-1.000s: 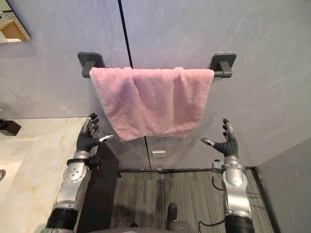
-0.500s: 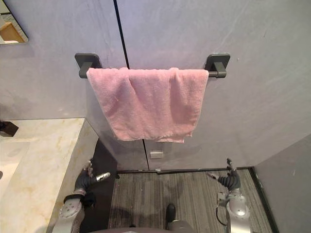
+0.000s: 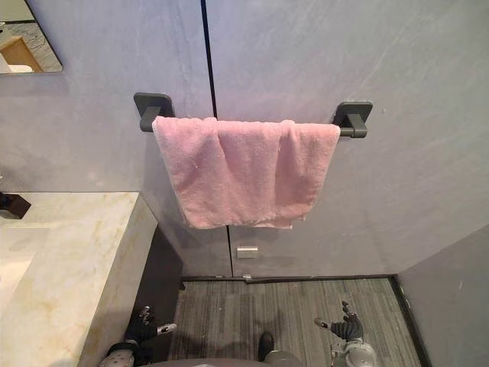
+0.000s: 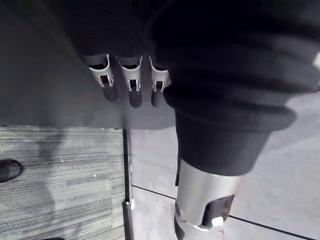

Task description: Organize washtable

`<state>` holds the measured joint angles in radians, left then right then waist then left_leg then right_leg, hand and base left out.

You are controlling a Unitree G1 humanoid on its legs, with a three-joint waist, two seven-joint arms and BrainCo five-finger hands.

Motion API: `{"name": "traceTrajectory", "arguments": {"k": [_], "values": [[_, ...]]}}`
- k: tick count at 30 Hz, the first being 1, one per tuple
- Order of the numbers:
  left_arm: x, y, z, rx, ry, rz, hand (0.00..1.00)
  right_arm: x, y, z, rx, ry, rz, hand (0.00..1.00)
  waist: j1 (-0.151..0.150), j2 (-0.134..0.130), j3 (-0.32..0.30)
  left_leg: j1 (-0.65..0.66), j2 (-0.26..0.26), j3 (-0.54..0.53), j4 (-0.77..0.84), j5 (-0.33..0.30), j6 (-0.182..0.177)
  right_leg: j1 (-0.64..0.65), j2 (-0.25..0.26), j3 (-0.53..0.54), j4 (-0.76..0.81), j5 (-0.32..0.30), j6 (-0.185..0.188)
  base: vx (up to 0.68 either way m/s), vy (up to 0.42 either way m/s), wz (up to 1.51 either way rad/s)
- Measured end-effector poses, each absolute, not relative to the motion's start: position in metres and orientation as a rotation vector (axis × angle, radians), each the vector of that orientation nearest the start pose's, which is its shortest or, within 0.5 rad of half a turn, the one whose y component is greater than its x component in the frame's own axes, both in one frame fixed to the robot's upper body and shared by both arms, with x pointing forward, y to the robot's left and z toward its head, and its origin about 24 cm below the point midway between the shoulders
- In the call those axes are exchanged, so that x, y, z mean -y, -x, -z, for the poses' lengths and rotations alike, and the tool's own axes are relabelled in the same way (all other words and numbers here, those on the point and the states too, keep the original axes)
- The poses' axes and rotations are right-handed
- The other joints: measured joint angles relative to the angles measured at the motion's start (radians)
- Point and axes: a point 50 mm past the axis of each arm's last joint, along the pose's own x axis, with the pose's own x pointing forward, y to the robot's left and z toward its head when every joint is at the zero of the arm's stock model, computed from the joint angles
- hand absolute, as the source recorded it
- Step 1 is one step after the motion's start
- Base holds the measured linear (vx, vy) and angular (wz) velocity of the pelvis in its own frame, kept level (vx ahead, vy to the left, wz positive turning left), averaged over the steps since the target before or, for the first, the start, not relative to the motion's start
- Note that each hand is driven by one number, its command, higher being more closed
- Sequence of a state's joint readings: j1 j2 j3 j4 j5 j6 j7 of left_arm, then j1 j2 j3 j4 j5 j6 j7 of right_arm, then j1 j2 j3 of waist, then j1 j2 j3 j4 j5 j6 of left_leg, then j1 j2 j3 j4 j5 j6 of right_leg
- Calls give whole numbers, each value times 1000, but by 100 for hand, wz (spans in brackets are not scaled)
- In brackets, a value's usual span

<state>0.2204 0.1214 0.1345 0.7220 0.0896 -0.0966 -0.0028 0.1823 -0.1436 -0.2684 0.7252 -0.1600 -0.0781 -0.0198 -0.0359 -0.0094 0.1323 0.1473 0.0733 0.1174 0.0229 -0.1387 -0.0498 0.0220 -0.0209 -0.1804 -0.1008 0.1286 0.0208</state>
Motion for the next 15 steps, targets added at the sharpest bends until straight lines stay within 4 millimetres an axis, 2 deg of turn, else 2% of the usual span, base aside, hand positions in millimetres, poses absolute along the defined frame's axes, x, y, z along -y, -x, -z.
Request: {"name": "traceTrajectory", "arguments": {"k": [2, 4, 5, 6, 7, 8, 9, 10, 11, 12, 13, 14, 15], "values": [[-226, -121, 125, -808, -167, -204, 0, 246, -127, 118, -802, 227, 253, 0, 12, -17, 15, -109, 14, 14, 107, -41, -2, -96, -1, 8, 76, -12, -6, -145, -25, -19], [-226, -143, 117, -748, -171, -224, 0, 242, -139, 112, -757, 221, 248, 0, 28, -5, 39, -308, 59, 8, 300, -90, 9, -268, 4, 33, 243, -62, 24, -239, -31, 4], [-226, -146, 116, -739, -174, -228, 0, 240, -142, 112, -754, 222, 243, 0, 28, -1, 43, -326, 67, 9, 312, -90, 9, -303, 4, 55, 313, -95, 27, -154, -12, 32], [-226, -150, 114, -728, -180, -234, 0, 237, -142, 113, -758, 223, 231, 0, 27, -3, 51, -334, 70, 8, 331, -89, 8, -352, -25, 74, 498, -189, -12, 55, -36, 53], [-226, -151, 113, -722, -184, -244, 0, 233, -135, 116, -779, 223, 222, 0, 27, -13, 61, -334, 65, 4, 369, -89, 8, -343, -72, 89, 638, -268, 9, 33, -156, 83], [-229, -151, 112, -718, -196, -261, 0, 228, -134, 118, -784, 219, 213, 0, 30, -25, 57, -368, 68, -11, 419, -89, 8, -336, -96, 154, 742, -331, 50, 37, -150, 79], [-230, -151, 111, -712, -198, -265, 0, 227, -134, 118, -784, 221, 205, 0, 28, -30, 58, -376, 68, -16, 430, -89, 8, -337, -108, 176, 800, -355, 60, -24, -325, 104], [-231, -151, 110, -705, -197, -269, 0, 224, -134, 119, -786, 221, 196, 0, 22, -37, 59, -391, 64, -44, 448, -84, -1, -323, -136, 219, 907, -382, 88, -23, -366, 103], [-231, -150, 108, -697, -192, -280, 0, 222, -131, 120, -792, 218, 192, 0, 34, -48, 54, -416, 69, -70, 476, -70, -25, -283, -157, 302, 941, -391, 111, -23, -366, 94], [-231, -150, 108, -695, -190, -291, 0, 222, -130, 120, -792, 218, 192, 0, 46, -48, 54, -428, 79, -76, 492, -66, -31, -267, -155, 336, 914, -411, 137, -118, -446, 57], [-231, -147, 109, -700, -177, -313, 0, 222, -133, 119, -787, 219, 188, 0, 62, -39, 53, -466, 105, -92, 516, -39, -67, -224, -112, 353, 827, -472, 154, -185, -427, 14], [-221, -142, 113, -715, -134, -326, 0, 223, -142, 116, -764, 226, 190, 0, 86, -16, 43, -494, 142, -91, 492, 1, -80, -201, -73, 350, 734, -513, 147, -226, -504, 5], [-218, -139, 115, -723, -123, -331, 0, 223, -146, 114, -750, 226, 191, 0, 95, -12, 41, -499, 155, -90, 474, 25, -83, -193, -66, 346, 704, -534, 142, -177, -318, 0]]}}
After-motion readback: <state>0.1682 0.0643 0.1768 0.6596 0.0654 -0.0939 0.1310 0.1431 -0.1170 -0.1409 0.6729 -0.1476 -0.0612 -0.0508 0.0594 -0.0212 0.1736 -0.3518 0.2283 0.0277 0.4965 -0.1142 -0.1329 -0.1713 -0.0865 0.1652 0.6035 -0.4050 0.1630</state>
